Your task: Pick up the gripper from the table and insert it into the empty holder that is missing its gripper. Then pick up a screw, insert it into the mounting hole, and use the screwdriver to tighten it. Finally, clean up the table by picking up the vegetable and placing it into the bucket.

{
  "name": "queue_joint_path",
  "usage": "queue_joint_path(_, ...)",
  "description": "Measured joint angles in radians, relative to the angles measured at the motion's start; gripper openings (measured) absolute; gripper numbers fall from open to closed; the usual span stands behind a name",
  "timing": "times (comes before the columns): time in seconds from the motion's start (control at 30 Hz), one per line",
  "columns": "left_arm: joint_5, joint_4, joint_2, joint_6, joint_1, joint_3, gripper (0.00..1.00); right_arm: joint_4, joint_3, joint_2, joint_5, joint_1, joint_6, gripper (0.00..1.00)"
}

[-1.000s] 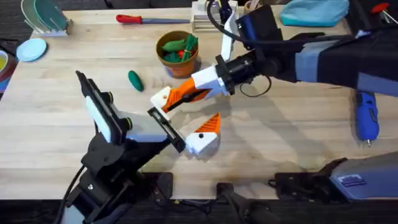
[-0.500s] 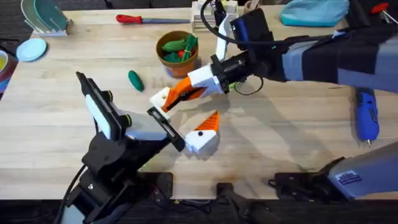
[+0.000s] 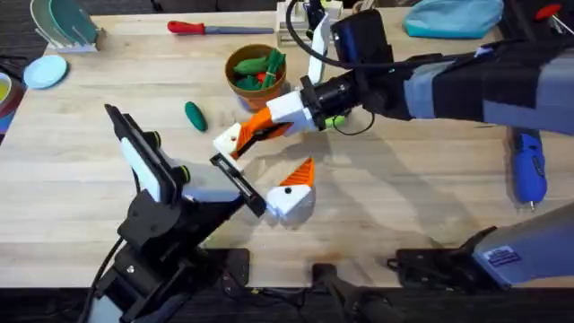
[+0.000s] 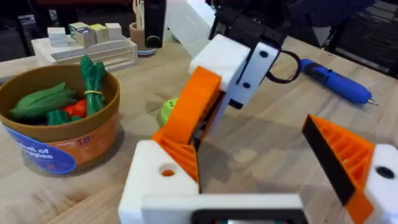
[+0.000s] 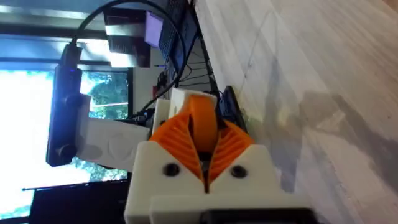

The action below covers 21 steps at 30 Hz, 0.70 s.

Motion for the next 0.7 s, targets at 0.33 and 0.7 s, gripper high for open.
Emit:
queue_joint_path(0.33, 0.023, 0.002, 0.0, 0.004, -0.001, 0.0, 0.992, -0.001, 0.0, 0.001, 0.008, 0.008, 0.002, 0.38)
queue_joint_path(0.7, 0.137, 0.008, -0.001, 0.019, -0.025, 0.001, 0.992, -0.001, -0.004, 0.015, -0.016, 0.061, 0.004, 0.838)
